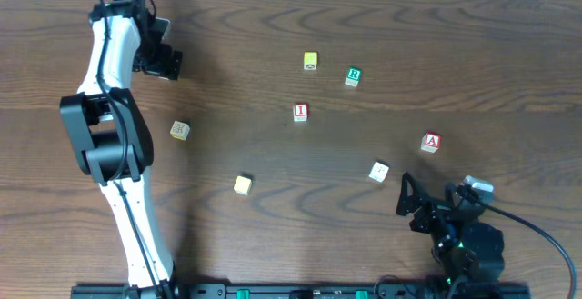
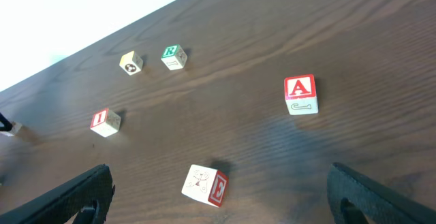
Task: Spell out Ai2
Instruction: 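Grasp the blue 2 block with the left gripper and lift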
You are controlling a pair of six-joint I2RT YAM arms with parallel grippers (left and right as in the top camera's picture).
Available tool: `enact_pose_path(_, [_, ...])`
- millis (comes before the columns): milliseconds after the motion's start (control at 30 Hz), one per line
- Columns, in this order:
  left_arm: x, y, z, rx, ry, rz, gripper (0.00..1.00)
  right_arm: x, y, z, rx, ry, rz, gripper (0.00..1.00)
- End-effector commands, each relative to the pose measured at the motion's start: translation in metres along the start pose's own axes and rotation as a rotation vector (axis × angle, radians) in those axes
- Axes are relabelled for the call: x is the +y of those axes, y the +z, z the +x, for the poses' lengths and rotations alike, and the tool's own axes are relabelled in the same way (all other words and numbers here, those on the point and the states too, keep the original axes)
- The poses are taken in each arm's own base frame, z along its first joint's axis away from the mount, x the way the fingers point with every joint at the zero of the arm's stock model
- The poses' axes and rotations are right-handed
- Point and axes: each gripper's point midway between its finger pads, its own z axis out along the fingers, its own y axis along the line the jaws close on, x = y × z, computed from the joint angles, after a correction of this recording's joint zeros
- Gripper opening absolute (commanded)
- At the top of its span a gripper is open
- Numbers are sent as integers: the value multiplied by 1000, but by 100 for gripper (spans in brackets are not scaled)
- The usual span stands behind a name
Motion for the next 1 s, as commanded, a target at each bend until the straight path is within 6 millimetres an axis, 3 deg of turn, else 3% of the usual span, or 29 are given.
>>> enact_pose_path(0, [-10,10,0,-6,13,68,100,-4,0,-1,-11,21,18,99])
enact_pose_path(333, [-15,10,-2,-14,33,92,78,-4,0,-1,-11,21,19,99])
enact_pose_path(767, [-20,26,-2,-4,50,98,66,-4,0,-1,-11,21,18,99])
enact_pose_path(967, [-20,26,-3,-8,50,96,54,-4,0,-1,-11,21,18,99])
